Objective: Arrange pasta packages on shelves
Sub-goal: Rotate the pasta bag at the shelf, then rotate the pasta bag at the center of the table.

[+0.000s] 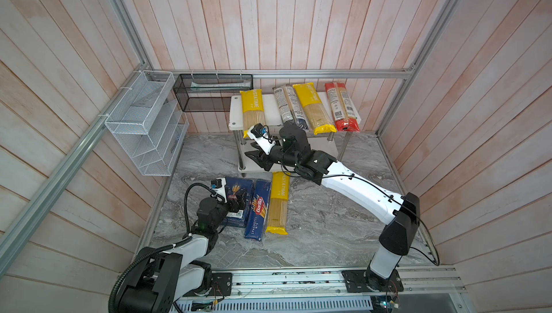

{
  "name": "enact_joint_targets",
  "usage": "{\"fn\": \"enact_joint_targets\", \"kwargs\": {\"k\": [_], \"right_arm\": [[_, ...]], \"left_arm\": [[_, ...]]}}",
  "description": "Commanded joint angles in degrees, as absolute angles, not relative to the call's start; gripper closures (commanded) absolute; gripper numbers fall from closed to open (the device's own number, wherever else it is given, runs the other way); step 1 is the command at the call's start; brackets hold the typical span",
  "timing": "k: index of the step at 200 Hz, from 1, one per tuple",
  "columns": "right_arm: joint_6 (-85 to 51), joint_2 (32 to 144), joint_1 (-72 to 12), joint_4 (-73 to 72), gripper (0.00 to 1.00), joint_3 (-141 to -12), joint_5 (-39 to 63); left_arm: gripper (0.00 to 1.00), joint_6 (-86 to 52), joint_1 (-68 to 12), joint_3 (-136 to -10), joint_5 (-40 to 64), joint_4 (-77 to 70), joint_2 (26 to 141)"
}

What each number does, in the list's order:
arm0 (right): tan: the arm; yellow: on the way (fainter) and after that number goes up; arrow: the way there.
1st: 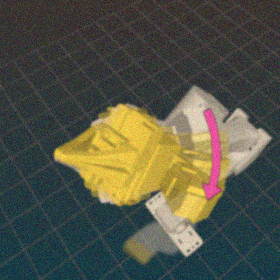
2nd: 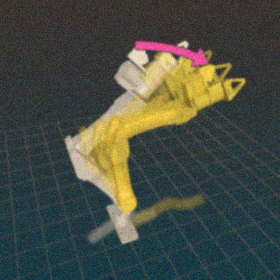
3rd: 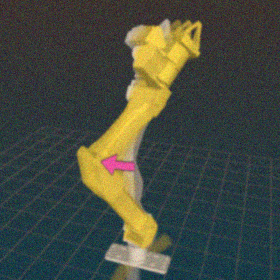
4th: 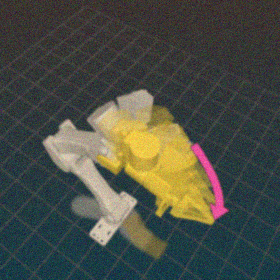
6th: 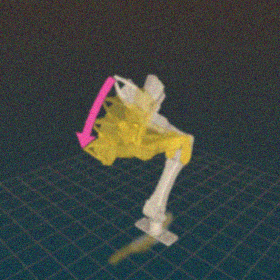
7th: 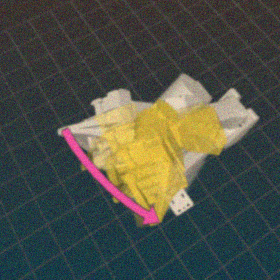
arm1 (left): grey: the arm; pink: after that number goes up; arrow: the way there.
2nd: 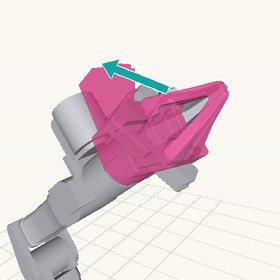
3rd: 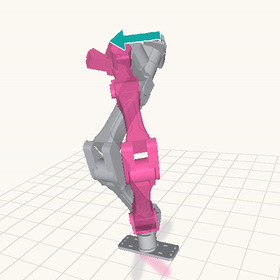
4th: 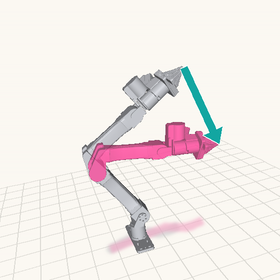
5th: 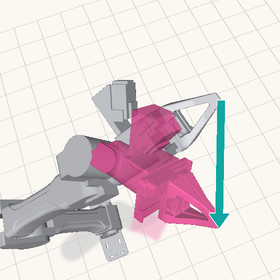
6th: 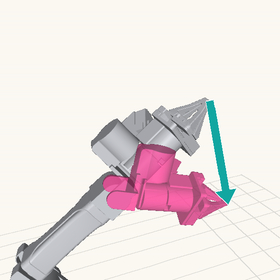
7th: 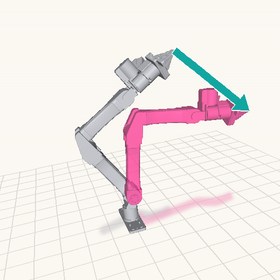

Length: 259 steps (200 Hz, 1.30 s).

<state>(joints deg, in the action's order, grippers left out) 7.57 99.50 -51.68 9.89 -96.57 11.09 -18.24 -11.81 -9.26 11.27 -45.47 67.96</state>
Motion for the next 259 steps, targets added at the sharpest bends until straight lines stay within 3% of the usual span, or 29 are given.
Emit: {"fn": "enact_joint_targets", "kwargs": {"k": [1, 38, 101, 148, 199, 259], "right_arm": [[5.6, 94.7, -52.1, 7.4, 0.57, -92.2, 8.4], [3.3, 88.9, -52.6, 6.6, 0.56, -83.2, 5.4], [0.1, 80.1, -53.1, 4.8, 0.56, -66.7, -3.7], [-11.4, 76.8, -53.1, 1.8, 0.52, -56.3, -3.7], [-21.4, 79.4, -53.1, 2.7, 0.47, -50.9, -7.7], [-24.9, 90.8, -52.9, 4.2, 0.44, -56.7, -6.5]], "left_arm": [[0.00, -18.2, -12.0, -8.6, 10.2, -47.0, 67.4], [0.00, -18.7, -12.0, -9.4, 9.6, -45.3, 67.3], [0.00, -10.4, -12.0, -21.7, 13.9, -24.3, 57.2], [0.00, -6.6, -11.6, -15.9, 10.9, -28.5, 53.4], [0.00, -7.4, -10.0, -15.3, 13.2, -30.0, 53.6], [0.00, -9.0, -6.9, -14.6, 17.3, -30.8, 53.1]]}}
